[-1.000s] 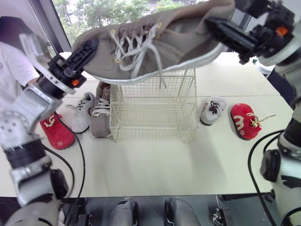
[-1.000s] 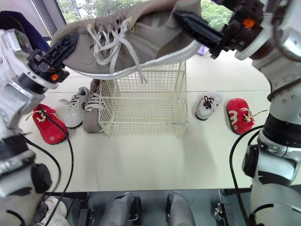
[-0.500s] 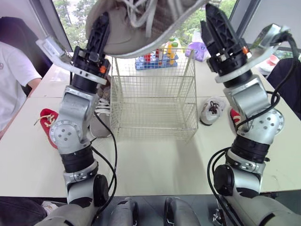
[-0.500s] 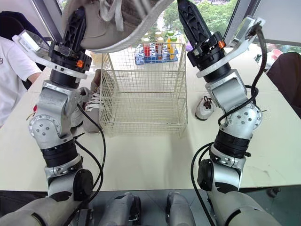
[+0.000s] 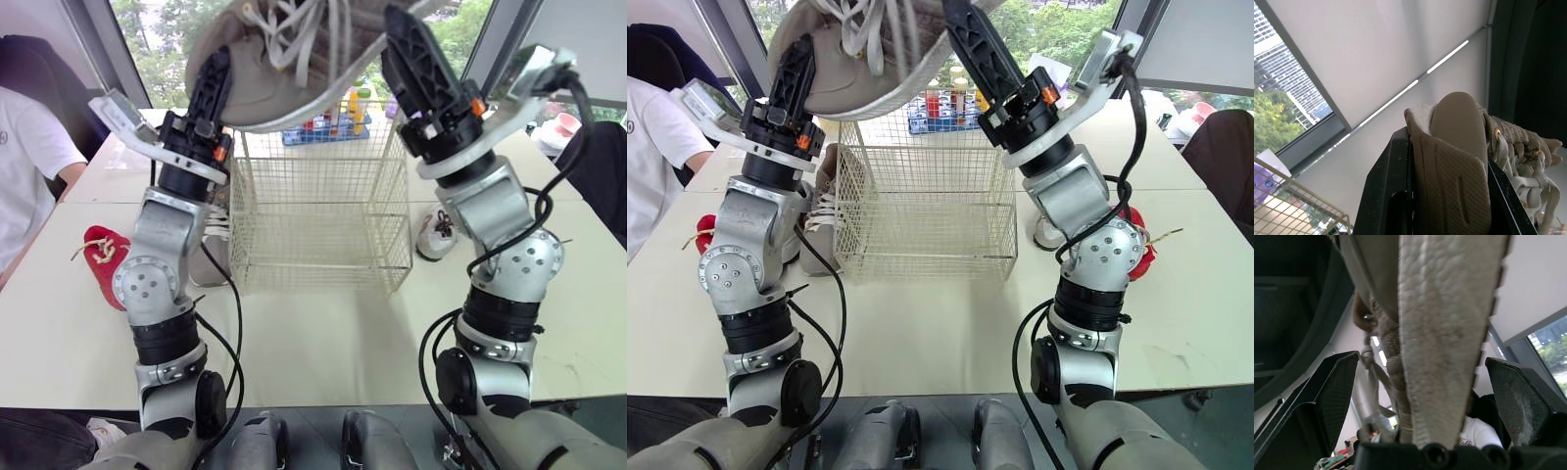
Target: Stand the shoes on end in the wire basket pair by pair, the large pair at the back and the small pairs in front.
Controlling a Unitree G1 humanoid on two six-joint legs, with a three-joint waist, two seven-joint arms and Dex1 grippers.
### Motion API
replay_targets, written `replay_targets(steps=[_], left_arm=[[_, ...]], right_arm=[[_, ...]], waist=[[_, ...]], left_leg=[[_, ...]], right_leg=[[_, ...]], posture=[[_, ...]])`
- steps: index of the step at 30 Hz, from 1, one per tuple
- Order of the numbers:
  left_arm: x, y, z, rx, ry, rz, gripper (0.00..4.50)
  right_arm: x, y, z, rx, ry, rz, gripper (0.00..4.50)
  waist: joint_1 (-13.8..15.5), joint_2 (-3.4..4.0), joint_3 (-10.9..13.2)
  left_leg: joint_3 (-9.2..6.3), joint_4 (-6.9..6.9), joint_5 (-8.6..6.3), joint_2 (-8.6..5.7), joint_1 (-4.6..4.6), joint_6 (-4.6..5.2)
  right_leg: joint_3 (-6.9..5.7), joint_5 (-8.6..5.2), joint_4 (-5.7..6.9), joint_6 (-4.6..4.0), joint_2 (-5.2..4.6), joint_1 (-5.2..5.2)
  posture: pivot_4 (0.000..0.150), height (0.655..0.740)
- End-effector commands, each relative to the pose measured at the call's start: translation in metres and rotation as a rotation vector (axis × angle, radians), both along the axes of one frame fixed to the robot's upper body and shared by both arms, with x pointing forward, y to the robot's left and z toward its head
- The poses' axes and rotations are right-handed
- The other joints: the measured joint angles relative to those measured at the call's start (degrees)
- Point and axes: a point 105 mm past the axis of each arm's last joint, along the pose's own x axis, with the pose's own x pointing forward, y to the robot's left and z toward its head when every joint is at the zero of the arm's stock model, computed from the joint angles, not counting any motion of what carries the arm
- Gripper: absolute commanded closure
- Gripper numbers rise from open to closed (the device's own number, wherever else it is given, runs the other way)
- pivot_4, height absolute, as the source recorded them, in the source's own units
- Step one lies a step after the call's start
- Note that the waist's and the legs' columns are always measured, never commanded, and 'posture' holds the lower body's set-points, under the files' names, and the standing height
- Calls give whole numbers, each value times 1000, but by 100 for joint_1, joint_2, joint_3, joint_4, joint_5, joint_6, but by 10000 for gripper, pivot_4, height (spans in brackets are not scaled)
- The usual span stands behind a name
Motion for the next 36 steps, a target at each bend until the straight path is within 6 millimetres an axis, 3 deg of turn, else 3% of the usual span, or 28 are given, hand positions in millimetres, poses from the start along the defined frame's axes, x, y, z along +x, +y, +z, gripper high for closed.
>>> replay_targets(steps=[1,7,10,14,15,18,20,21,26,27,31,36], left_arm=[[-12,-6,7,18,-59,-34,39315],[-12,-18,-8,87,-36,-46,39315],[-11,-20,-7,90,-31,-42,39315],[-11,-20,-6,111,-31,-35,39315],[-12,-19,-6,120,-30,-33,39315],[-11,-19,-7,162,-29,-8,39315],[-14,-20,-7,210,-45,-6,29762],[-16,-21,-7,239,-51,-2,27791],[-25,-20,-16,461,-47,66,2322],[-26,-21,-22,537,-39,93,535],[-30,-11,-36,776,-43,227,535],[-40,-1,-50,903,-17,347,535]], right_arm=[[-11,-1,11,32,-67,3,287],[-6,-4,13,49,-59,-19,287],[-3,-3,11,47,-43,-32,8463],[0,-7,10,55,-36,-60,26062],[0,-8,10,57,-35,-68,28067],[2,-9,10,45,-41,-90,28603],[1,-10,11,40,-55,-95,28603],[-1,-14,16,72,-84,-108,28603],[-3,-18,23,25,-108,-87,28603],[-2,-23,29,27,-117,-94,28603],[2,-55,64,35,-218,-198,28603],[10,-72,93,-200,-414,-350,28603]], waist=[[0,0,0],[3,0,0],[-4,0,0],[-5,0,0],[-7,0,0],[-9,1,0],[-2,0,0],[-2,0,0],[-20,3,2],[-27,3,2],[-34,10,7],[-7,10,7]], left_leg=[[0,0,0,0,0,0],[0,0,0,0,0,0],[0,0,-1,0,0,1],[0,-1,-1,1,0,1],[0,-1,-1,1,0,1],[-1,-1,-1,2,0,1],[-1,-1,-1,2,0,1],[-1,-1,-1,2,-2,1],[-1,-2,-2,4,-2,2],[-2,-3,-2,5,-3,2],[-1,-5,-2,4,-3,2],[3,-9,-5,3,-16,5]], right_leg=[[0,0,0,0,0,0],[0,0,0,0,0,0],[0,0,0,0,0,0],[-1,0,-1,0,0,-1],[0,0,-1,0,0,-1],[-1,0,0,0,0,-1],[0,0,-1,0,0,-1],[-1,0,-1,0,0,-1],[-1,-1,-2,1,0,-3],[-1,-1,-1,0,0,-4],[-1,-1,1,-1,0,-8],[1,-2,-12,-1,-3,-19]], posture=[[1500,7400],[1500,7400],[1500,7400],[1500,7400],[1500,7400],[1500,7400],[1500,7400],[1500,7400],[1500,7400],[1500,7400],[1500,7400],[1500,7400]])
